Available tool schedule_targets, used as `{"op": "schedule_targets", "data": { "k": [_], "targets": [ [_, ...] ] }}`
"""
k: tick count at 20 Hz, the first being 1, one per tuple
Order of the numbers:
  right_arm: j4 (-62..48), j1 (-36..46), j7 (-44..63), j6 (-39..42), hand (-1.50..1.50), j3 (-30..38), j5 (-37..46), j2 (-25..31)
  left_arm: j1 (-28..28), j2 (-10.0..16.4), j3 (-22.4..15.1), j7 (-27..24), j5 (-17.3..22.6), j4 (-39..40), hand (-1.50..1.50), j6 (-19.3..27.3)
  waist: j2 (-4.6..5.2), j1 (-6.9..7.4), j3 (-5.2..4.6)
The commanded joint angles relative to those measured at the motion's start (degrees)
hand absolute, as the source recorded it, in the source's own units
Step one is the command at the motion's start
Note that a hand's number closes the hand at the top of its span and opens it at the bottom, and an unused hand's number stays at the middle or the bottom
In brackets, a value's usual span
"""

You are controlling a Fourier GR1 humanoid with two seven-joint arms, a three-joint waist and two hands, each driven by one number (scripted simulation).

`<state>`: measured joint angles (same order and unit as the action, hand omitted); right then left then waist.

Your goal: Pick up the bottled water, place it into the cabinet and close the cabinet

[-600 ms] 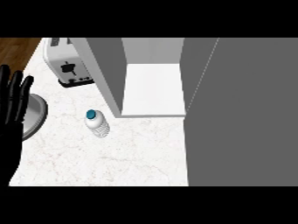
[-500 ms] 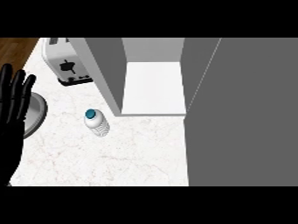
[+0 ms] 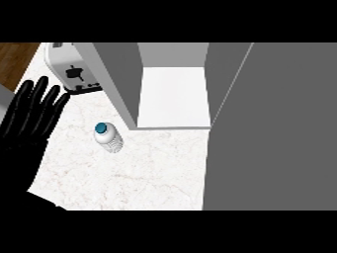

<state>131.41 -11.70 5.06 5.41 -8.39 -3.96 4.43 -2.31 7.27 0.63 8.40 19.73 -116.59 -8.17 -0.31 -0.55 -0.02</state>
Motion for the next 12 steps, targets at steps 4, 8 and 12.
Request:
{"op": "schedule_targets", "data": {
  "k": [4,8,12],
  "targets": [
    [10.0,-7.2,5.2,-0.1,-1.5,-6.8,1.6,-1.0,2.1,2.9,5.0,13.0,11.8,-10.5,-1.5,1.6,0.13,0.45,0.02],
    [16.8,0.5,18.5,-3.4,-1.5,-6.3,1.1,0.0,4.1,2.1,2.4,18.0,10.4,-17.3,-1.5,5.1,0.19,0.68,-0.01],
    [20.9,-3.3,19.4,-3.6,-1.5,-9.5,2.0,-0.4,-1.5,2.8,3.3,22.6,10.1,-18.0,-1.5,9.7,0.15,0.26,0.01]
  ]
}}
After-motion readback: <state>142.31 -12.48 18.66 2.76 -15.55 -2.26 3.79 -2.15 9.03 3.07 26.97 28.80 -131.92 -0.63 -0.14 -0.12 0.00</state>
